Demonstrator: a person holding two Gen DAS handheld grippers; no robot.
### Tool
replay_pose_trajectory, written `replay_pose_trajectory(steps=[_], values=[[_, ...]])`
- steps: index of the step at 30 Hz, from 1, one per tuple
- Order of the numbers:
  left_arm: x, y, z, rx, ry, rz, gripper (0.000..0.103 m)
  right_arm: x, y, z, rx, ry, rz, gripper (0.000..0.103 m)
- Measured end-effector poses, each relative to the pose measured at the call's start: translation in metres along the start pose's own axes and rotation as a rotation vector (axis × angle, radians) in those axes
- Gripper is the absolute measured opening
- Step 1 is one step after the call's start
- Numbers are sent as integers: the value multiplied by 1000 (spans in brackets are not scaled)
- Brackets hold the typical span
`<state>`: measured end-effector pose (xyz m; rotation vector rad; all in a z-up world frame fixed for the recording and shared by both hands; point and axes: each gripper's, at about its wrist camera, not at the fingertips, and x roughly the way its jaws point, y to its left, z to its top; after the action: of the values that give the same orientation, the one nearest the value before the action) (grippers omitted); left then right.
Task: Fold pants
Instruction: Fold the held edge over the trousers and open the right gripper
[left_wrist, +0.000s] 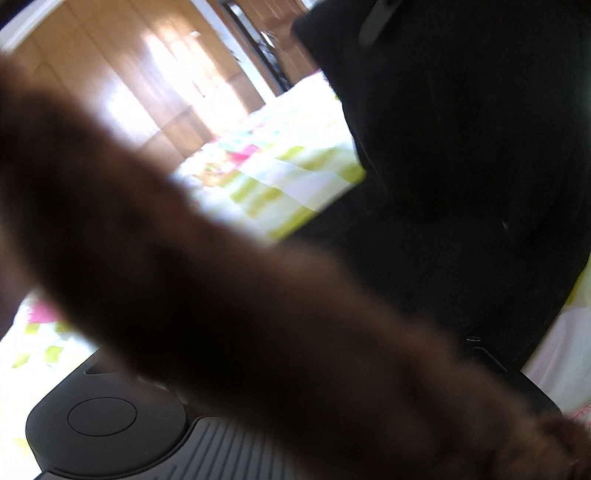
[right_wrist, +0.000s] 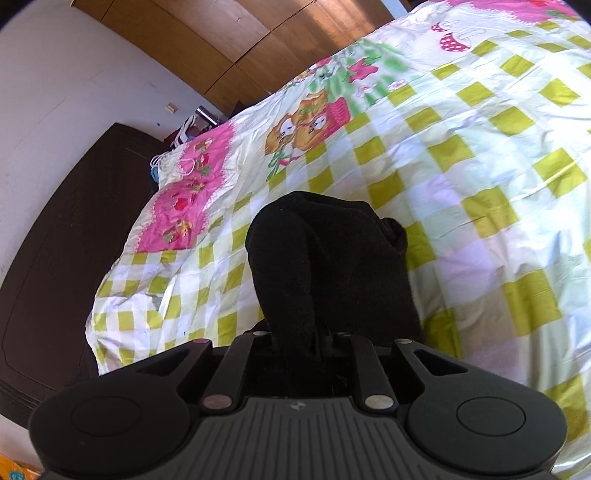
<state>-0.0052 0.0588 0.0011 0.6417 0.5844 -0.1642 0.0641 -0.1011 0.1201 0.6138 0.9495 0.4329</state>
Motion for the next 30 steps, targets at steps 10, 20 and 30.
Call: replay_pose_trajectory(steps=[10,20,30], values=[[-5,38,-50,-190,34,-82,80,71,40,-27,-41,114,-71,30],[-8,49,-61,-274,10,-158,79,111,68,-47,-126,208,-154,38],[-21,56,-69,-329,-32,-138,82,95,95,-43,-203,255,30,51]])
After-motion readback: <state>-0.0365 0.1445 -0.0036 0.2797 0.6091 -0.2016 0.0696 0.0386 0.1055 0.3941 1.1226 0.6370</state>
